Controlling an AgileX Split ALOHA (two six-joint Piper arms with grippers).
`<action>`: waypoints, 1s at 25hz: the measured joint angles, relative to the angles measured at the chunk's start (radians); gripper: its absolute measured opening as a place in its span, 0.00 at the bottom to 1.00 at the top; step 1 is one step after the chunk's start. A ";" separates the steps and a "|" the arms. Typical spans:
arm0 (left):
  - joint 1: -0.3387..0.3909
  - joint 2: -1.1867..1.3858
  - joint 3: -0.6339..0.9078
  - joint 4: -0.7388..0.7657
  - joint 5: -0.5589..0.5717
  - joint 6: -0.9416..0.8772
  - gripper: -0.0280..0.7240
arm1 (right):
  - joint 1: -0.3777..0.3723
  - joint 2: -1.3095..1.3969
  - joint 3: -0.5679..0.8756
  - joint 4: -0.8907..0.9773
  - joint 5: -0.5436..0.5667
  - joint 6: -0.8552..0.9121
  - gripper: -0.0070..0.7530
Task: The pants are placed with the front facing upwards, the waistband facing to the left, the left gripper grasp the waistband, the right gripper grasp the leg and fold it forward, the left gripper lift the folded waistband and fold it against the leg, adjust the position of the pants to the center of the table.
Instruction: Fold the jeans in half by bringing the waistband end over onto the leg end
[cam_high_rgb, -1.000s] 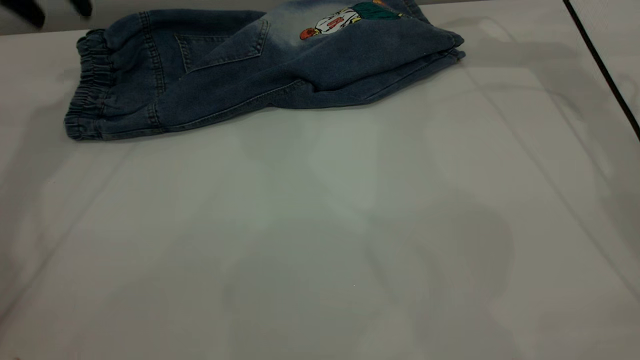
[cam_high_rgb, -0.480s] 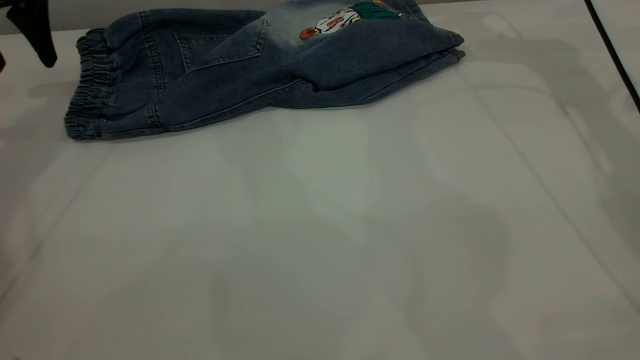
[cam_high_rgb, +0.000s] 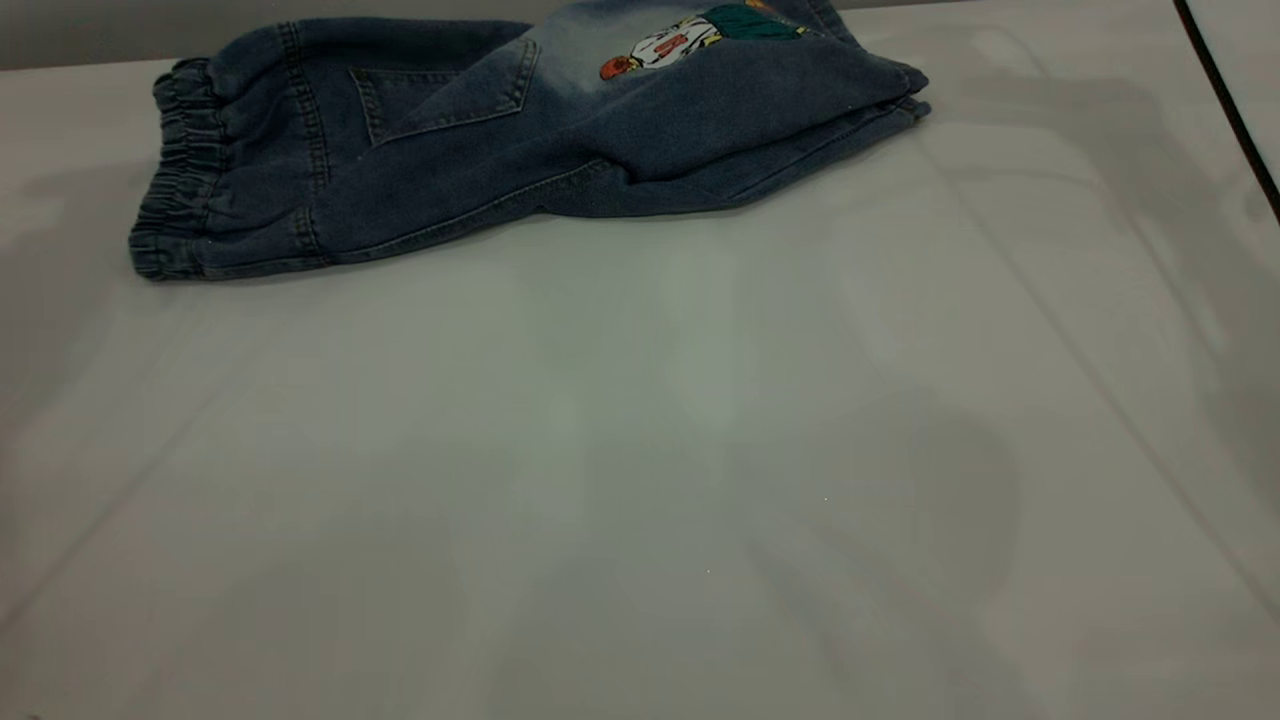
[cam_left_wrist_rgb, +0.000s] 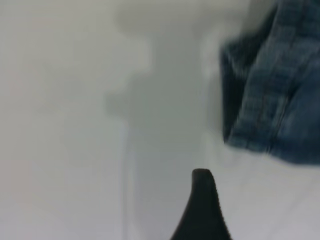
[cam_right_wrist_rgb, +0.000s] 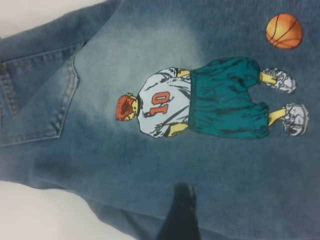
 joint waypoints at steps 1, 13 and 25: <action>-0.001 -0.029 0.000 0.000 -0.011 0.000 0.71 | 0.000 -0.012 0.000 -0.019 0.000 0.000 0.76; -0.013 -0.302 0.302 0.006 -0.316 -0.016 0.71 | 0.000 -0.138 0.001 -0.065 0.001 0.007 0.76; 0.065 -0.206 0.915 0.005 -1.004 -0.218 0.71 | 0.011 -0.138 0.002 -0.065 0.000 0.015 0.76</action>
